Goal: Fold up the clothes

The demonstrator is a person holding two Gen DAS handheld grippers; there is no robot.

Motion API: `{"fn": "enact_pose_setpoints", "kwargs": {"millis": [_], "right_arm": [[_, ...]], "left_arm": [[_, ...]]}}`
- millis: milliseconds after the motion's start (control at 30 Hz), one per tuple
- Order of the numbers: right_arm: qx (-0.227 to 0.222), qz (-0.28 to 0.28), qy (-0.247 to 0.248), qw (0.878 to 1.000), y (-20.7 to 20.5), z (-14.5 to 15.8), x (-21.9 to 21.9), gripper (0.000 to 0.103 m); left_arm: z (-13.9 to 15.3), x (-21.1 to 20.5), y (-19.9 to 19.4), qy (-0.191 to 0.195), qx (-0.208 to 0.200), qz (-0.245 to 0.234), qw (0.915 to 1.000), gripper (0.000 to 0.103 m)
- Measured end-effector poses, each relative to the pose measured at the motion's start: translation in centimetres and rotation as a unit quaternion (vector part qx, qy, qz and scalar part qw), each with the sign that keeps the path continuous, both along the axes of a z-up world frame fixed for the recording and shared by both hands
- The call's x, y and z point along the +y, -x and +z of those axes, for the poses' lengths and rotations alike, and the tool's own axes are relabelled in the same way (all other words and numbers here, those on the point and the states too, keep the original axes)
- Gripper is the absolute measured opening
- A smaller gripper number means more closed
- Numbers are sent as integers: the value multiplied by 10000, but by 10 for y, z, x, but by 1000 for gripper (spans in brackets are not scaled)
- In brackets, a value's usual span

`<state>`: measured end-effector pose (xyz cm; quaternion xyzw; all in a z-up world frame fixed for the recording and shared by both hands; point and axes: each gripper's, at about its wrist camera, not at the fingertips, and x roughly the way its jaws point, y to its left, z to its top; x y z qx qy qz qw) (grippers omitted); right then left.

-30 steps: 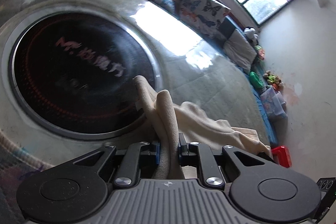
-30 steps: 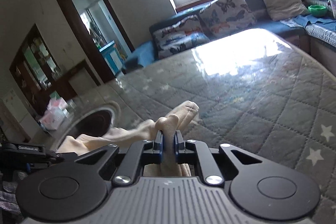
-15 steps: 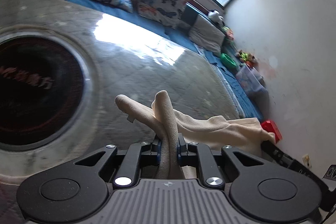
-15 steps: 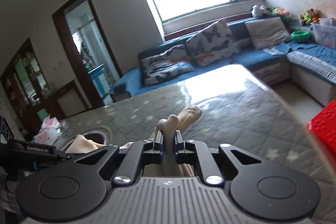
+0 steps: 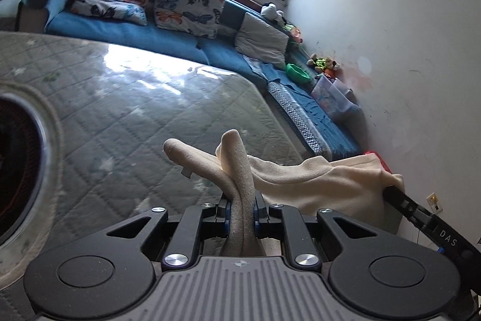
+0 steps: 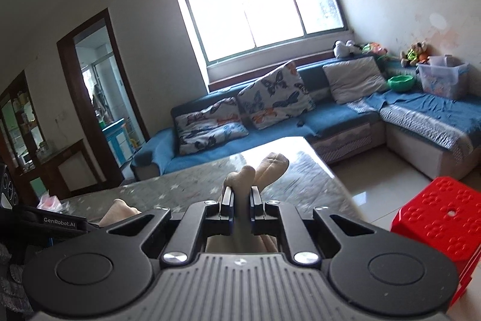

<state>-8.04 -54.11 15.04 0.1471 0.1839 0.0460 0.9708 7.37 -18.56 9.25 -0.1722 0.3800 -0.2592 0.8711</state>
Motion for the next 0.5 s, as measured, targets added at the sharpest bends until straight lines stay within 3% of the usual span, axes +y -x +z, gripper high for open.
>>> {"fn": "enact_pose_setpoints", "kwargs": {"millis": [500], "right_arm": [[-169, -186, 160, 9996, -8, 12, -23, 8]], "left_arm": [[17, -39, -7, -269, -418, -57, 9987, 15]]}}
